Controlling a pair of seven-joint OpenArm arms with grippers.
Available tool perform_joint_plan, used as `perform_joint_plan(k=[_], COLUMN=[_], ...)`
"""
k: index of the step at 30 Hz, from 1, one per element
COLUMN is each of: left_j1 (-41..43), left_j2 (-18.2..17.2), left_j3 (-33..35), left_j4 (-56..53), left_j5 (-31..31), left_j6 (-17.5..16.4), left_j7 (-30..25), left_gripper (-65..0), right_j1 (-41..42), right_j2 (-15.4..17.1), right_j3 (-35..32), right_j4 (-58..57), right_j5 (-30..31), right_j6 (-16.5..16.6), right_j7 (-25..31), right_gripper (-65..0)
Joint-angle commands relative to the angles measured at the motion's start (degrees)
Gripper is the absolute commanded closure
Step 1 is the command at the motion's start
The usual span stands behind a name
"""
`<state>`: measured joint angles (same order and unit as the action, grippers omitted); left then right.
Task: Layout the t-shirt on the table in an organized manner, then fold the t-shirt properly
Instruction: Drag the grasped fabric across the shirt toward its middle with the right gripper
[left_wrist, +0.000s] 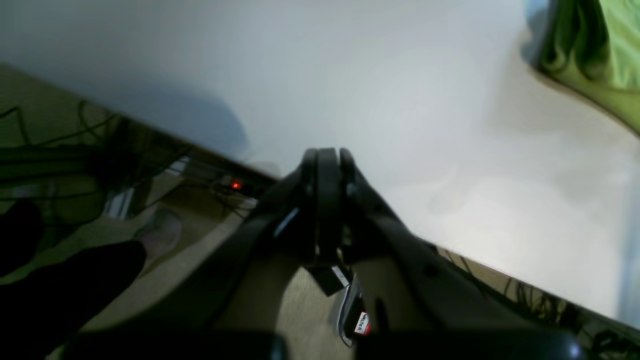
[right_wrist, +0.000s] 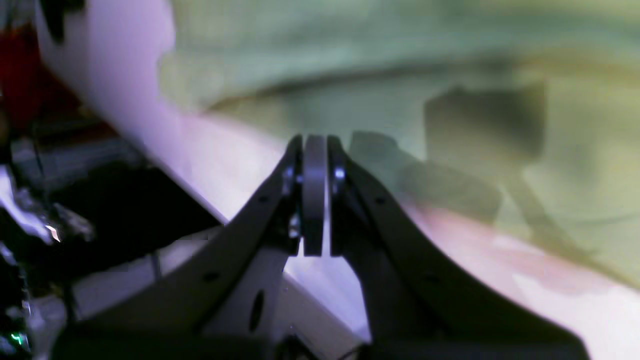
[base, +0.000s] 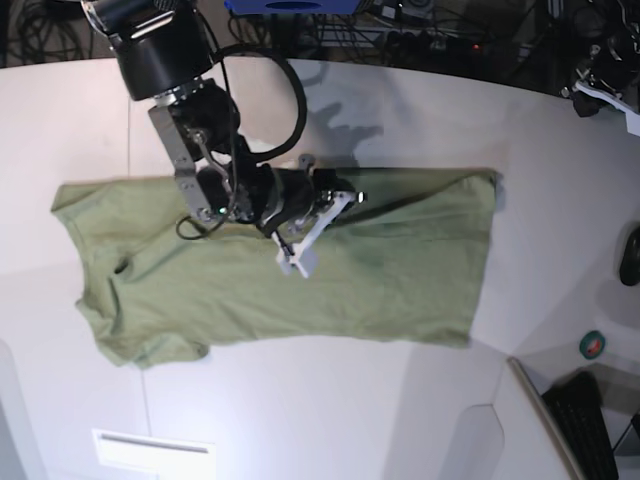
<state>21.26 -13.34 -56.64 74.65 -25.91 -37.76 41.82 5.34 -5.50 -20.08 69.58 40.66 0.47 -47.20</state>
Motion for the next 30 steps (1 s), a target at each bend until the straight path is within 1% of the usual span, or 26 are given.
perform_joint_plan(k=[1, 4, 8, 13, 19, 22, 25, 27, 30], left_j1=[0.2, 0.3, 1.2, 1.5, 1.3, 1.1, 1.2, 1.6, 3.7], left_j2=[-1.0, -1.6, -1.6, -1.5, -1.5, -1.5, -1.5, -1.2, 0.1], left_j3=[-0.4, -0.5, -0.4, -0.4, 0.2, 0.2, 0.3, 3.0, 7.5], left_j4=[1.0, 1.0, 1.0, 1.0, 1.0, 1.1, 1.4, 3.7, 9.1], left_j5=[-0.8, -0.7, -0.8, -0.7, -0.6, -0.7, -0.8, -0.5, -0.6], left_j6=[-0.4, -0.4, -0.4, -0.4, -0.4, -0.4, -0.4, -0.4, -0.4], left_j7=[-0.8, -0.8, -0.7, -0.7, -0.7, -0.7, -0.6, -0.5, -0.5], left_gripper=[0.0, 0.0, 0.0, 0.0, 0.0, 0.0, 0.0, 0.0, 0.0], right_j1=[1.5, 4.3, 8.0, 10.5, 11.4, 12.1, 14.4, 15.7, 16.8], right_j2=[-0.7, -1.5, -2.2, -2.2, -2.2, -2.1, -2.1, -2.1, -1.8], right_j3=[-1.4, -6.0, -8.6, -9.0, -8.5, -8.5, -8.5, -8.5, -8.5], right_j4=[-0.9, -7.6, -13.7, -14.9, -14.9, -15.9, -19.5, -21.7, -22.1], right_j5=[0.5, 1.0, 1.0, 1.0, 1.0, 1.0, 1.0, 1.0, 1.0], right_j6=[-0.5, -2.2, -2.4, -2.4, -2.4, -2.4, -2.4, -2.4, -2.4], right_j7=[2.4, 7.2, 10.7, 11.4, 11.8, 13.5, 15.1, 16.6, 19.1], right_gripper=[0.0, 0.0, 0.0, 0.0, 0.0, 0.0, 0.0, 0.0, 0.0])
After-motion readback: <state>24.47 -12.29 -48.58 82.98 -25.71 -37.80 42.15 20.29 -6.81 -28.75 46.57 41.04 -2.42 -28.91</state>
